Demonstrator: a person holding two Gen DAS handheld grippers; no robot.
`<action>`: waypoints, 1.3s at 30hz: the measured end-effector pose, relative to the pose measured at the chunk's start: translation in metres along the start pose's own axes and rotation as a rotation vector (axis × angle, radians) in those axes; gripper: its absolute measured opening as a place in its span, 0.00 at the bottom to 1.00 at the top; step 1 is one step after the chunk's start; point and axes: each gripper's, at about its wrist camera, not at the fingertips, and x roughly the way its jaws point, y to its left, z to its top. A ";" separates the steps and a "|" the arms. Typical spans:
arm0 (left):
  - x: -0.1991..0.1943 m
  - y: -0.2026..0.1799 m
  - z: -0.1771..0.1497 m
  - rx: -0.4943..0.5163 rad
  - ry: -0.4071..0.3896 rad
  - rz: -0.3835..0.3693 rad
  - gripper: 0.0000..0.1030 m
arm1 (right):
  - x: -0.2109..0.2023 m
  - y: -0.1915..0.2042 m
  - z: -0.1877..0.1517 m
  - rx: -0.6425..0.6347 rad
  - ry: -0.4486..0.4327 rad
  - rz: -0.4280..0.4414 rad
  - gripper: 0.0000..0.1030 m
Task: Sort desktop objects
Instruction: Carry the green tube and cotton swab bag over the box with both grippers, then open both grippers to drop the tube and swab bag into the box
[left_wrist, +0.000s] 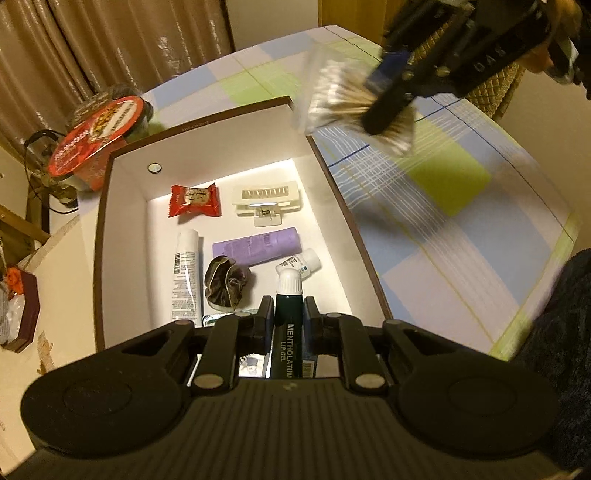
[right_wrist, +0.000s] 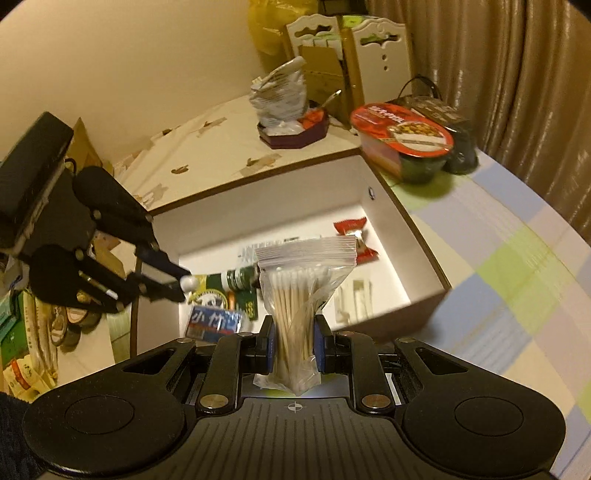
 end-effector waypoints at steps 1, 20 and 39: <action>0.004 0.002 0.001 0.005 0.005 -0.005 0.12 | 0.004 0.000 0.003 -0.001 0.005 -0.001 0.19; 0.089 0.043 0.008 0.076 0.115 -0.073 0.28 | 0.054 -0.032 0.036 0.063 0.072 -0.036 0.19; 0.054 0.080 -0.004 -0.009 0.073 -0.023 0.32 | 0.122 -0.037 0.052 0.033 0.162 -0.026 0.19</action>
